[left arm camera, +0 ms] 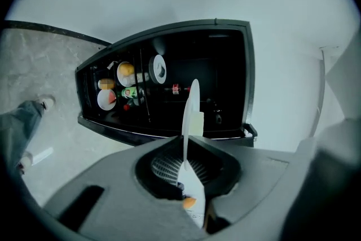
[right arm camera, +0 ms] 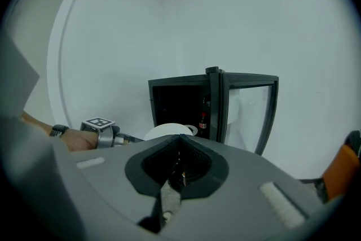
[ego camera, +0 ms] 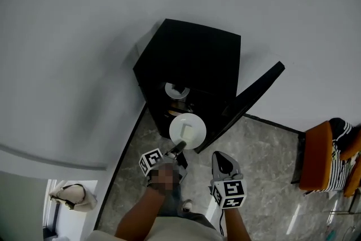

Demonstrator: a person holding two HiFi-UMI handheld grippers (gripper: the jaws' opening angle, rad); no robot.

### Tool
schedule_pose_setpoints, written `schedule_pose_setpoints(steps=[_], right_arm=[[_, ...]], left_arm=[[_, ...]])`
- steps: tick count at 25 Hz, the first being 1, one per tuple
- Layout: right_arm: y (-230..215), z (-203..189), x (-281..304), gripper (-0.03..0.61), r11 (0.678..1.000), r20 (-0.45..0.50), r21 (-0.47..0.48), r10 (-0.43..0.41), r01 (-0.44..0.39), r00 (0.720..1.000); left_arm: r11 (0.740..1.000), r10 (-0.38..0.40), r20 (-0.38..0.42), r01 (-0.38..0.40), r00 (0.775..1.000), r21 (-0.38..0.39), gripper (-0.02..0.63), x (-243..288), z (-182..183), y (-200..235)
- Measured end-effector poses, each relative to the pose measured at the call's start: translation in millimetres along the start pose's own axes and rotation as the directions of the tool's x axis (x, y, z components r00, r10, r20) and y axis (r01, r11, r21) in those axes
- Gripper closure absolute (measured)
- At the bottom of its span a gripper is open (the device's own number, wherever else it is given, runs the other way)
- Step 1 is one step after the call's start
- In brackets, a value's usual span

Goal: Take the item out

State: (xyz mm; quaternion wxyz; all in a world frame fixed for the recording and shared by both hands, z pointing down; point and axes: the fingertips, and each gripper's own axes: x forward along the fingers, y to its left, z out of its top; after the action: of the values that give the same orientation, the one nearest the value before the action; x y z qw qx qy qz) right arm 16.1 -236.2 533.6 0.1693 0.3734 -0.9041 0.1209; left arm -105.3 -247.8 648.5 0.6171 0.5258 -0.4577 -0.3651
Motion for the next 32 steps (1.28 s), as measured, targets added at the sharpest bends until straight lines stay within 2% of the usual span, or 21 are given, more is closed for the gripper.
schedule_pose_setpoints(steps=[4, 11, 22, 27, 32], right_arm=[[12.5, -4.0, -19.6, 0.571, 1.0, -0.012, 0.007, 0.022, -0.022, 1.0], [32.2, -4.9, -50.4, 0.571, 0.999, 0.027, 0.002, 0.052, -0.052, 0.998], [72.9, -7.3, -81.5, 0.571, 0.987, 0.059, -0.081, 0.144, -0.139, 0.988], [96.6, -9.4, -94.2, 0.572, 0.979, 0.051, -0.116, 0.172, -0.165, 0.984], [101.2, -11.5, -108.6, 0.572, 0.978, 0.043, -0.121, 0.177, -0.171, 0.983]], left_arm=[[1.0, 0.016, 0.009, -0.016, 1.0, 0.012, 0.6, -37.8, -26.9, -15.5], [0.999, -0.028, 0.058, 0.026, 0.998, 0.035, 0.603, -93.6, -59.8, -47.5], [0.998, -0.035, 0.191, 0.025, 0.981, 0.054, 0.606, -173.0, -89.5, -66.5], [0.998, -0.055, 0.204, 0.045, 0.977, 0.053, 0.606, -198.3, -104.1, -71.2], [0.996, -0.079, 0.195, 0.069, 0.978, 0.057, 0.606, -209.0, -120.1, -76.7]])
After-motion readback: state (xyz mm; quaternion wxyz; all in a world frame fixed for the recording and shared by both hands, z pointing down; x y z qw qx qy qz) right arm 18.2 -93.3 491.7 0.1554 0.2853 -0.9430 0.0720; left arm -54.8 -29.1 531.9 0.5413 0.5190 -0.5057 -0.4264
